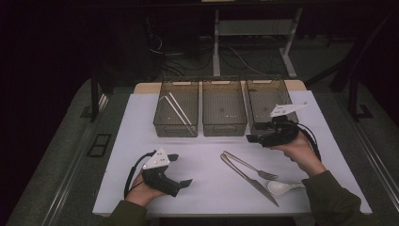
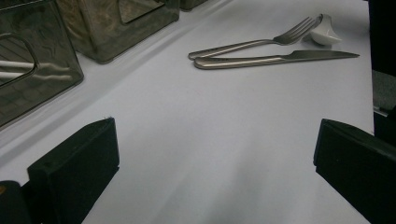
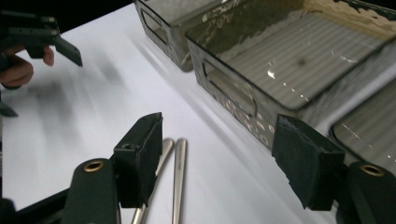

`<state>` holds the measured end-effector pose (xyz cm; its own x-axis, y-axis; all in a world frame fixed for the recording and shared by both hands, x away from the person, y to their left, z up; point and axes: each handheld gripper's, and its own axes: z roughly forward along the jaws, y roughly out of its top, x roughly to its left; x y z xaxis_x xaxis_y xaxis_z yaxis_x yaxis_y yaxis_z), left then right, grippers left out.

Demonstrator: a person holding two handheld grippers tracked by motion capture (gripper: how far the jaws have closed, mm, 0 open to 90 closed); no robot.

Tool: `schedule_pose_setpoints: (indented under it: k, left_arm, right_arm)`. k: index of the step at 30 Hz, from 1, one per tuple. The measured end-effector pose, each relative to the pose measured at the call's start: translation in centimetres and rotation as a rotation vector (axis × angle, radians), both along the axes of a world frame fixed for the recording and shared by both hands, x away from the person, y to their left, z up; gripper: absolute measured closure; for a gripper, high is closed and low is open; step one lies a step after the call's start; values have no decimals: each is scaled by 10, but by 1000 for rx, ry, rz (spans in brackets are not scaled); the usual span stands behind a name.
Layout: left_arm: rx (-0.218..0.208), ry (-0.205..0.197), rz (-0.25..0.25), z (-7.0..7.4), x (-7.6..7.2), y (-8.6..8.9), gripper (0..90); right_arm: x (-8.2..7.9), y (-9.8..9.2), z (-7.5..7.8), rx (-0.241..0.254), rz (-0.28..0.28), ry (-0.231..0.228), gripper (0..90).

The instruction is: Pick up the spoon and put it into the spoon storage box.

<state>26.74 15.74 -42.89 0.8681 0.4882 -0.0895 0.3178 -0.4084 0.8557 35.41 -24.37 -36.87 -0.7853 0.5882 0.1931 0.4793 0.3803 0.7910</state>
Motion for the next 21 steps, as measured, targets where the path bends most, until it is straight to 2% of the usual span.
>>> schedule_pose_setpoints:
  k: [11, 21]
  left_arm:
    - [2, -2, 6, 1, -1, 1, 0]
    - [5, -7, 8, 1, -1, 1, 0]
  right_arm:
    - [-28, -30, -12, -31, -20, 13, 344]
    - [-56, -53, -22, -47, -9, 34, 429]
